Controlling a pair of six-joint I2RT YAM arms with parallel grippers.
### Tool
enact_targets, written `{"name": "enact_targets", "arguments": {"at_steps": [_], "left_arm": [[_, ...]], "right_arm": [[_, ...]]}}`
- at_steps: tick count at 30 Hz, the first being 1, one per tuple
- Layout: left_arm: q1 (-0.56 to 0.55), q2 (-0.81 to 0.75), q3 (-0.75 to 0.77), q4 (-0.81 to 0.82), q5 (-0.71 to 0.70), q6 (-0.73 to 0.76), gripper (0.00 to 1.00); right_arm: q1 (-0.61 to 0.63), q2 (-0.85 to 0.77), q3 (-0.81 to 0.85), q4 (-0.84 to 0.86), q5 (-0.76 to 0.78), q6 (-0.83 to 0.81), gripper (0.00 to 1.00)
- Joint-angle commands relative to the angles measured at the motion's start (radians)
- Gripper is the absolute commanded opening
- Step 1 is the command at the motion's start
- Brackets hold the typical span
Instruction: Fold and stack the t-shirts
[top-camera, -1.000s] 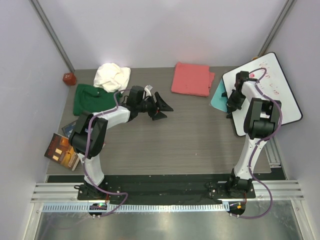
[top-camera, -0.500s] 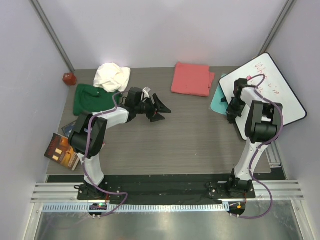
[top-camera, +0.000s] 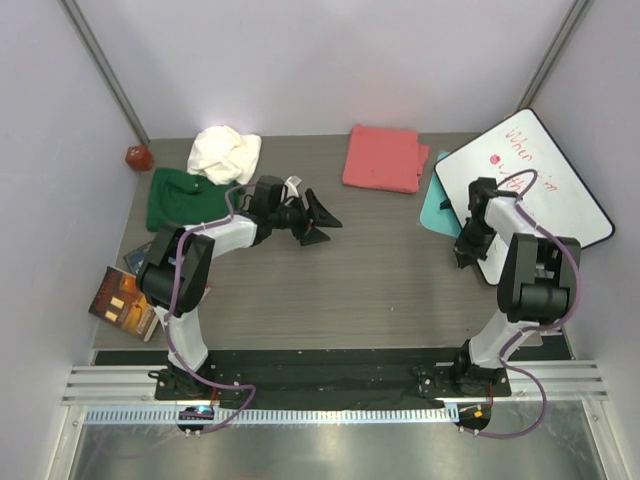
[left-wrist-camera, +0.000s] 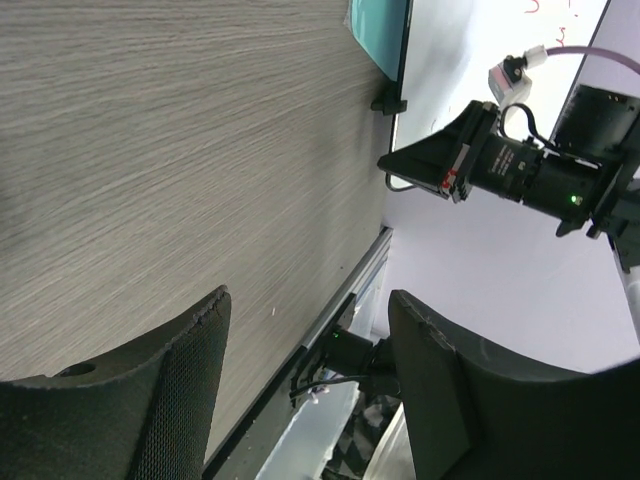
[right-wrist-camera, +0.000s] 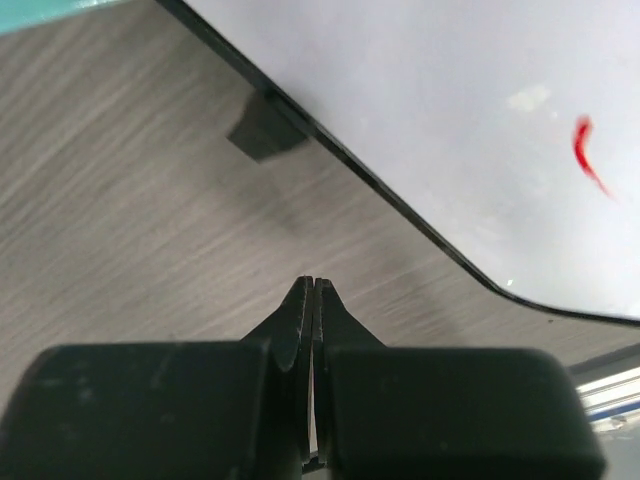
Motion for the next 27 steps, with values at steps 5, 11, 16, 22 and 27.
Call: {"name": "enact_targets", "arguments": {"at_steps": [5, 11, 16, 22, 27], "left_arm": [[0.014, -0.041, -0.022, 0.027, 0.050, 0.023, 0.65], [0.014, -0.043, -0.026, 0.035, 0.053, 0.019, 0.65], [0.015, -0.063, -0.025, -0.003, 0.047, 0.049, 0.65], [0.021, -0.075, -0.037, -0.033, 0.038, 0.068, 0.65], [0.024, -0.070, -0.038, -0.030, 0.038, 0.065, 0.65]], "right_arm": [[0.005, -0.152, 0.041, -0.009, -0.012, 0.014, 0.01], [0.003, 0.009, 0.255, -0.035, 0.058, -0.050, 0.01], [0.000, 0.160, 0.367, -0.040, 0.088, -0.096, 0.01], [-0.011, 0.218, 0.376, -0.040, 0.117, -0.115, 0.01], [-0.029, 0.200, 0.336, -0.046, 0.143, -0.136, 0.01]]}}
